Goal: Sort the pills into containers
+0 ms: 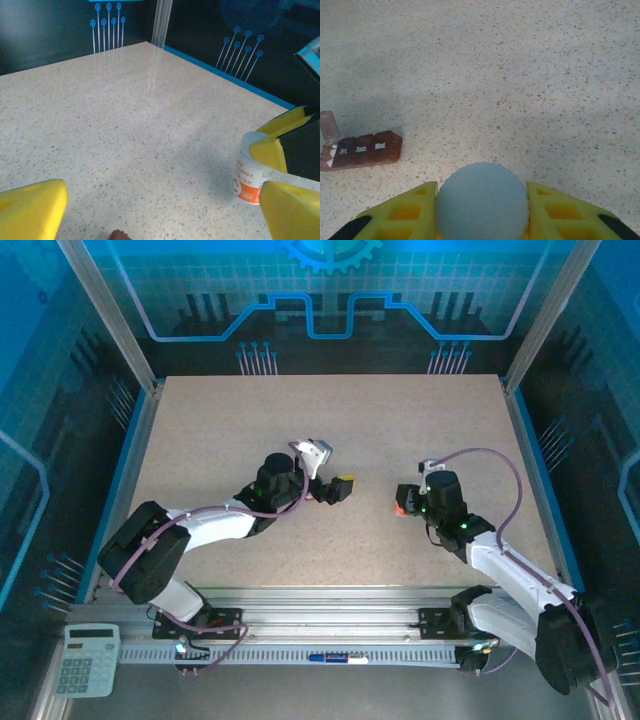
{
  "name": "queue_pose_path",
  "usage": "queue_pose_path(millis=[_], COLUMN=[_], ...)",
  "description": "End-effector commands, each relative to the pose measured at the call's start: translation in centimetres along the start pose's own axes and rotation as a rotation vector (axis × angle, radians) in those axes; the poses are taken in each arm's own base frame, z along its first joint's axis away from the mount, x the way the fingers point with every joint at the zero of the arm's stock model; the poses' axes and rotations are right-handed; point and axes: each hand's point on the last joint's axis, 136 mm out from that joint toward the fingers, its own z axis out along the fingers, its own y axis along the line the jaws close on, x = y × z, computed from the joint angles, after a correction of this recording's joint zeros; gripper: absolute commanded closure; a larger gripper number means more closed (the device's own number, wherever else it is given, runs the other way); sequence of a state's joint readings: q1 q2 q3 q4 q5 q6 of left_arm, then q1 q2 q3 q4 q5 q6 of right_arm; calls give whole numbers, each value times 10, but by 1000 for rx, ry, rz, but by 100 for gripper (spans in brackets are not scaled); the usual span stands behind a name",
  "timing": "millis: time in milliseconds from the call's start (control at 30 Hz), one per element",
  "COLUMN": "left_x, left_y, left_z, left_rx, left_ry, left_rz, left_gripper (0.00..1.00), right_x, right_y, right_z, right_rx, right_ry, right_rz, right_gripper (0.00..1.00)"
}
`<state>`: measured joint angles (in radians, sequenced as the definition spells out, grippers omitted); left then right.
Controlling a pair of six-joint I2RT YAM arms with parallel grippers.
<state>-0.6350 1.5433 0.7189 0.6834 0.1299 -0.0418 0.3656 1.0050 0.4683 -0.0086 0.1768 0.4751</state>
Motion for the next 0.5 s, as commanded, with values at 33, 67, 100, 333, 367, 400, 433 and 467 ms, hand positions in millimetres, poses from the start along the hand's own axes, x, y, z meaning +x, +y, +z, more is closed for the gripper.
queue_pose_path(millis=[33,67,100,333,367,400,433,467], left_x=[-6,-6,-6,-9,-9,-10,-10,-9], left_y=[8,8,9,15,17,19,22,26], left_z=[-3,-3,-3,-7,-7,-7,-7,-7], left_rx=[-47,-50,-54,-96,-105,-121,-140,-154], left_ry=[21,21,24,13,15,19,27,40], left_rz=[31,32,35,46,42,35,23,14], left_gripper=[1,1,1,1,1,1,1,1], right_x=[-8,-6,-5,7,9,12,14,16], right_y=[-2,-2,-2,-2,-2,-1,-1,-1], right_z=[1,1,2,7,8,8,8,8], right_rx=[24,29,31,36,37,37,37,37], right_ry=[-65,-62,-61,-39,-33,-27,-24,-22], right_rz=[-1,-5,-8,-5,-4,-6,-6,-8], right_gripper=[77,77,76,75,75,75,75,75])
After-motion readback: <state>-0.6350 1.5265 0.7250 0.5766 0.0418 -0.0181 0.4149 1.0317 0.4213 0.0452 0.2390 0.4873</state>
